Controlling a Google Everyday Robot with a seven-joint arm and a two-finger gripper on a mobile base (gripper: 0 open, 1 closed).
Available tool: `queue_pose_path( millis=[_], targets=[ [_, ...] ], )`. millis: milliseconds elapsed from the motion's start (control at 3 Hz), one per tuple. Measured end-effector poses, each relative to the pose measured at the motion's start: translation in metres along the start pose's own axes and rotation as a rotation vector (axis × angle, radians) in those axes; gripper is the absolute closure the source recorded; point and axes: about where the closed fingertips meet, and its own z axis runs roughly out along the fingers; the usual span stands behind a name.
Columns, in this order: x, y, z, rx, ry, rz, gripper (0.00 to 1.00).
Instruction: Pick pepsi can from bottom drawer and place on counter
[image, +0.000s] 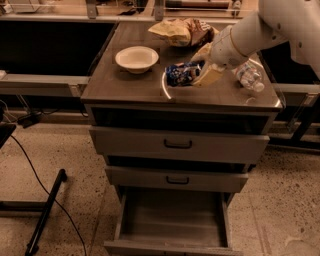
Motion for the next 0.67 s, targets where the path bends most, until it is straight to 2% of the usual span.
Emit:
queue_pose_path(
  millis=[333, 667],
  targets=[
    [0.014, -0.009, 0.008, 0.045, 0.014, 0.180, 1.00],
    [0.025, -0.011, 0.011, 0.056, -0.002, 0.285, 1.00]
  ],
)
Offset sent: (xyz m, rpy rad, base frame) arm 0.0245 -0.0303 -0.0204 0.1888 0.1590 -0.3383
